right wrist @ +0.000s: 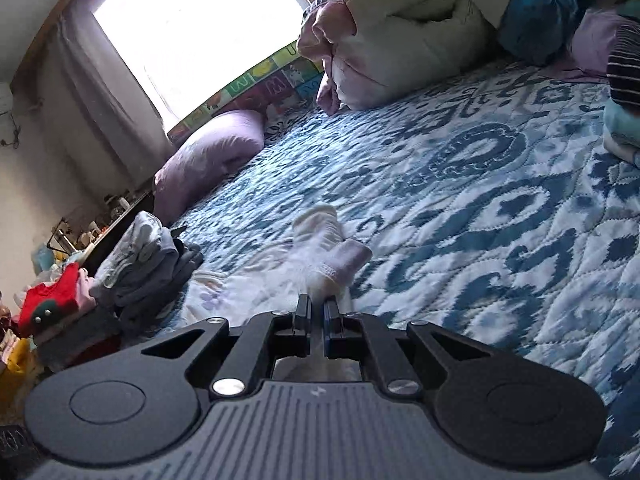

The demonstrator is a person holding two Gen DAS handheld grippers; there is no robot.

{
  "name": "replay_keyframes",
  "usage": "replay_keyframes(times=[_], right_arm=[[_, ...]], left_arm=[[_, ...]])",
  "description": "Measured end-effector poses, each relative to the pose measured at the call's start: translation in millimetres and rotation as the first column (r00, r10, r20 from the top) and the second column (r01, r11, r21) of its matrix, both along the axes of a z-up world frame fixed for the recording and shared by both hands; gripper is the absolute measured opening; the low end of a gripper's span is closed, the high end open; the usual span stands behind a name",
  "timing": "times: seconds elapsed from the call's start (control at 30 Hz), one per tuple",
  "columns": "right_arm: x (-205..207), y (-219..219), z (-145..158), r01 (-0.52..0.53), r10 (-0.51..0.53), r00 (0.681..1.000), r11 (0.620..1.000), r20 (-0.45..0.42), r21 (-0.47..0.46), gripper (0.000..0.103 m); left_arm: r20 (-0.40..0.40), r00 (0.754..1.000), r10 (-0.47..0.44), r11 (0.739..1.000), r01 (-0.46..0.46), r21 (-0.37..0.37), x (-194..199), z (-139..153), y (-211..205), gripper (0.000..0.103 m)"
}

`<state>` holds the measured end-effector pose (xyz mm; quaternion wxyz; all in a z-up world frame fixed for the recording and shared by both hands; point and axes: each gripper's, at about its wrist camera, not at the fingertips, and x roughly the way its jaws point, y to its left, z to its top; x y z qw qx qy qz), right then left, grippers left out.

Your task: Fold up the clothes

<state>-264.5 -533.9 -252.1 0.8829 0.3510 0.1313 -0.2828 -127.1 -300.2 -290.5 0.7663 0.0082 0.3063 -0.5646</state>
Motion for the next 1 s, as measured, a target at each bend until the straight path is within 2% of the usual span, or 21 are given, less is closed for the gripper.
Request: replay_keyframes(times=[0.13,0.23,0.37,0.47,0.57,0.67,0.73,0.87,1.0], right_arm=[[-11.9,-2.3,-5.8,0.016,-0.017,0.998,1.000,0.067,0.013,0.007],[-19.3,-2.1,-6.0,-0.003,0.003,0.996,1.000,0.092,-0.005,0.007],[-24.7,-7.8,-19.8,0.005,-0.005,0.998,1.000,0.065,0.009,0.007],[-29.3,-13.2,-34.1,-0.016,0.011,0.997,0.998,0.075,0.063,0.007],[-32.4,-14.4,-44.9,-0.051,0.044,0.996,0.995,0.080,0.086,0.007],[-37.0,-14.4,-50.8,-0.074,0.063,0.992,0.993,0.110,0.094,0.007],[-38.5,-15.8,-53.3,-0.080,0.067,0.990,0.992,0.128,0.099,0.007],[-41.4,-18.7,-56.2,-0.098,0.080,0.983,0.990,0.167,0.102,0.007],[-47.4,-18.7,-44.0,-0.119,0.100,0.964,0.991,0.246,0.061,0.007]], left_arm=[[0.035,0.999,-0.028,1.000,0.028,-0.005,-5.9,0.8,-2.7,0.011],[0.031,0.998,-0.053,0.996,0.050,0.080,-5.2,-12.8,-14.0,0.011],[-0.005,0.996,-0.086,0.992,0.086,0.089,0.6,-17.2,-15.6,0.011],[-0.094,0.992,-0.080,0.995,0.085,0.054,16.5,-13.3,-5.3,0.011],[-0.197,0.980,0.006,0.998,-0.019,-0.065,37.9,-2.9,15.7,0.011],[-0.249,0.964,0.090,0.985,-0.123,-0.122,49.1,-1.6,24.5,0.011],[-0.251,0.962,0.105,0.980,-0.143,-0.137,48.1,-0.8,24.6,0.011],[-0.176,0.984,0.039,0.992,-0.060,-0.114,33.2,1.8,11.1,0.011],[-0.132,0.991,0.003,0.997,-0.014,-0.079,21.9,-1.6,4.7,0.011]])
